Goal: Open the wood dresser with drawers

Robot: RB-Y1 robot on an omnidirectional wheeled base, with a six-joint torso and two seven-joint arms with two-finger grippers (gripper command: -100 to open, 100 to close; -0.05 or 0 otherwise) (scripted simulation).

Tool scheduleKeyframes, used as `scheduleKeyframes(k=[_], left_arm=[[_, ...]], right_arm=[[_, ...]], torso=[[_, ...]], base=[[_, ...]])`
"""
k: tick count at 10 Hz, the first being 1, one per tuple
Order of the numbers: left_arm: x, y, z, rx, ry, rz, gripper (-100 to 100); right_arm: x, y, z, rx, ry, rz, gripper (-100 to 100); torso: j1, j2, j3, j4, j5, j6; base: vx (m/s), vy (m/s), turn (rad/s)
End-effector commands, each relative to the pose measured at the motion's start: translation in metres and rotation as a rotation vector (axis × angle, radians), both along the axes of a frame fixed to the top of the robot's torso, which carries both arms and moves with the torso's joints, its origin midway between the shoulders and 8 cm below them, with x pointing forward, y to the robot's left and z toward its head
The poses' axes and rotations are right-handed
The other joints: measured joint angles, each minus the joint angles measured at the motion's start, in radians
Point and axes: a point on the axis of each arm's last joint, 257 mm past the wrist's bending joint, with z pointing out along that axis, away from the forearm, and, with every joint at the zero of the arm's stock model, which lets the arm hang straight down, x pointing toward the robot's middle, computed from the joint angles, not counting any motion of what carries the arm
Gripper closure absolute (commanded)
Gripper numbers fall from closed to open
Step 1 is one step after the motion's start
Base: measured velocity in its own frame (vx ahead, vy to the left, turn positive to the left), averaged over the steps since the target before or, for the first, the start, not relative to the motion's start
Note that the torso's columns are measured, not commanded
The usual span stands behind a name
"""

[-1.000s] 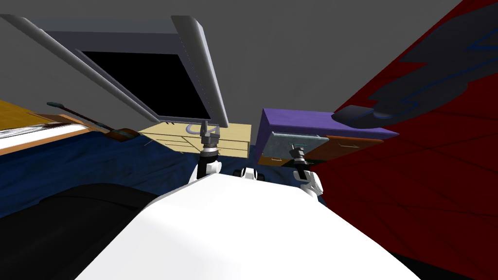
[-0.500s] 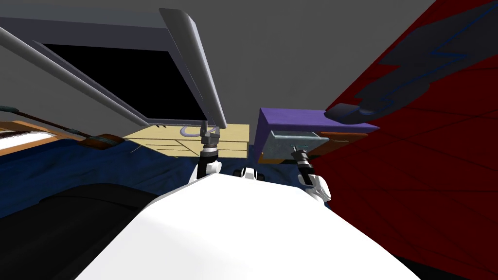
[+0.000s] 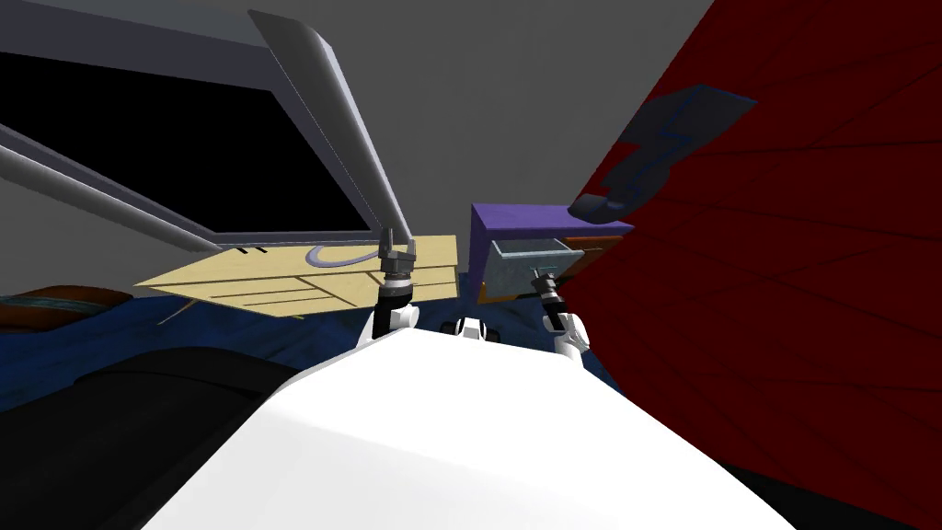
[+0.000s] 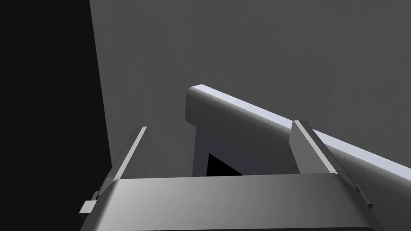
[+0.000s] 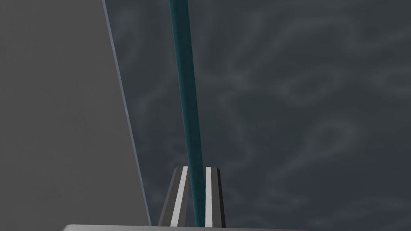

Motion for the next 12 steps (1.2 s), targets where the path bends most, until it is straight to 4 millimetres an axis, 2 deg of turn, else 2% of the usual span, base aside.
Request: scheduleKeyframes(k=[1, 2, 3, 4, 5, 6, 8, 9, 12], left_arm=[[0.000, 0.000, 0.000, 0.000, 0.000, 0.000, 0], [0.000, 0.000, 0.000, 0.000, 0.000, 0.000, 0], [0.000, 0.000, 0.000, 0.000, 0.000, 0.000, 0], [0.000, 0.000, 0.000, 0.000, 0.000, 0.000, 0], [0.000, 0.000, 0.000, 0.000, 0.000, 0.000, 0], [0.000, 0.000, 0.000, 0.000, 0.000, 0.000, 0], [0.000, 0.000, 0.000, 0.000, 0.000, 0.000, 0], [0.000, 0.000, 0.000, 0.000, 0.000, 0.000, 0], [0.000, 0.000, 0.000, -0.001, 0.000, 0.000, 0]], right_arm=[[0.027, 0.064, 0.004, 0.003, 0.004, 0.088, 100], [0.031, 0.067, 0.010, 0.002, -0.008, 0.095, 100], [0.038, 0.093, 0.006, -0.001, 0.001, 0.130, 100], [0.042, 0.096, 0.014, -0.002, -0.013, 0.135, 100], [0.051, 0.124, 0.016, -0.008, -0.015, 0.175, 100], [0.052, 0.125, 0.019, -0.009, -0.019, 0.177, 100], [0.064, 0.182, 0.023, -0.028, -0.022, 0.258, 100], [0.059, 0.164, 0.018, -0.021, -0.008, 0.245, -100], [0.064, 0.152, 0.035, -0.026, -0.011, 0.267, -100]], torso=[[0.001, 0.000, -0.001, 0.002, 0.002, 0.000], [0.003, -0.001, -0.001, 0.001, 0.002, 0.002], [0.005, -0.002, -0.001, 0.002, 0.003, 0.000], [0.004, -0.002, -0.001, 0.001, 0.003, 0.002], [0.004, 0.000, 0.000, 0.004, 0.003, 0.002], [0.003, 0.003, 0.001, 0.005, 0.003, 0.002], [0.003, 0.006, 0.004, 0.007, 0.003, 0.001], [0.000, 0.009, 0.005, 0.008, 0.002, 0.003], [0.012, -0.002, -0.002, 0.000, 0.004, -0.003]], base=[[-0.111, -0.109, -0.354], [-0.074, -0.070, -0.127], [-0.062, -0.080, -0.274], [-0.047, -0.047, -0.130], [-0.041, -0.054, -0.298], [-0.043, -0.038, -0.089], [-0.068, -0.091, -0.317], [-0.036, -0.022, -0.115], [-0.002, 0.103, -0.050]])
